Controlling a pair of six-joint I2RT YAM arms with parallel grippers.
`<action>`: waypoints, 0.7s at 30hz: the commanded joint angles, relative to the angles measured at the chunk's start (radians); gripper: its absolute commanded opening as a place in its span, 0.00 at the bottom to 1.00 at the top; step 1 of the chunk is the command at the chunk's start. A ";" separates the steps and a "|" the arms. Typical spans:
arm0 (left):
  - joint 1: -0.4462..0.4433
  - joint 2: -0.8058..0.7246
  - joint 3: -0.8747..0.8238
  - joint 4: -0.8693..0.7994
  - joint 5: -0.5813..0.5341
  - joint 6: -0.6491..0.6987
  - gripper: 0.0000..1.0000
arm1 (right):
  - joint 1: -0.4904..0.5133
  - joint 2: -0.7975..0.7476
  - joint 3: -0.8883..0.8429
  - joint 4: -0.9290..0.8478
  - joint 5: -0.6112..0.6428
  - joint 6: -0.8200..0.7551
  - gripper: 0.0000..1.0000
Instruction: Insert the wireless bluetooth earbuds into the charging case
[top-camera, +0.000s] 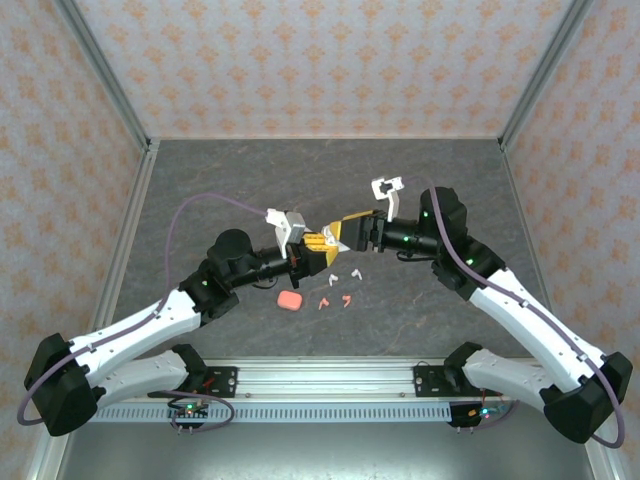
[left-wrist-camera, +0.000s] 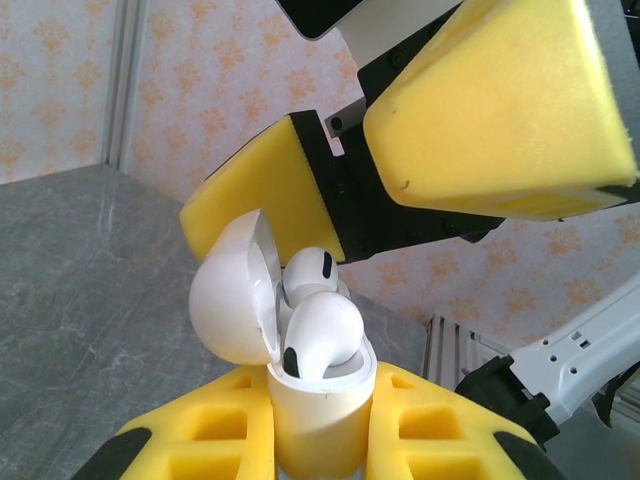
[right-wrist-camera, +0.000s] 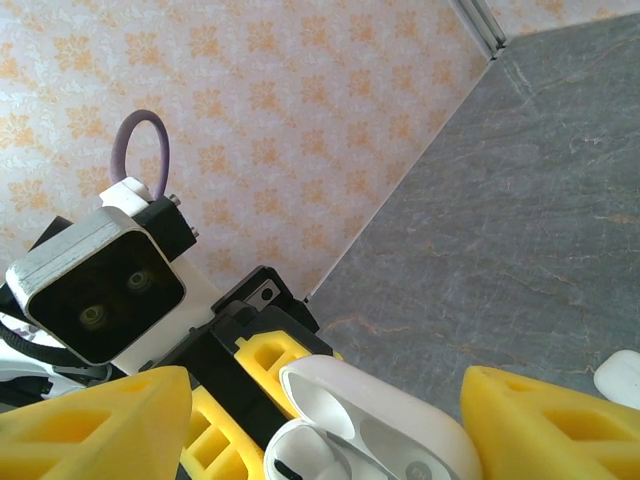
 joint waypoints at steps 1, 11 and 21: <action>-0.006 -0.007 0.015 -0.026 -0.017 0.019 0.00 | 0.006 -0.037 0.012 0.040 -0.033 -0.020 0.69; -0.006 -0.002 0.016 -0.027 -0.026 0.023 0.00 | 0.007 -0.045 0.017 -0.021 -0.001 -0.040 0.67; -0.006 0.003 0.018 -0.041 -0.031 0.032 0.00 | 0.006 -0.040 0.045 -0.071 0.027 -0.073 0.67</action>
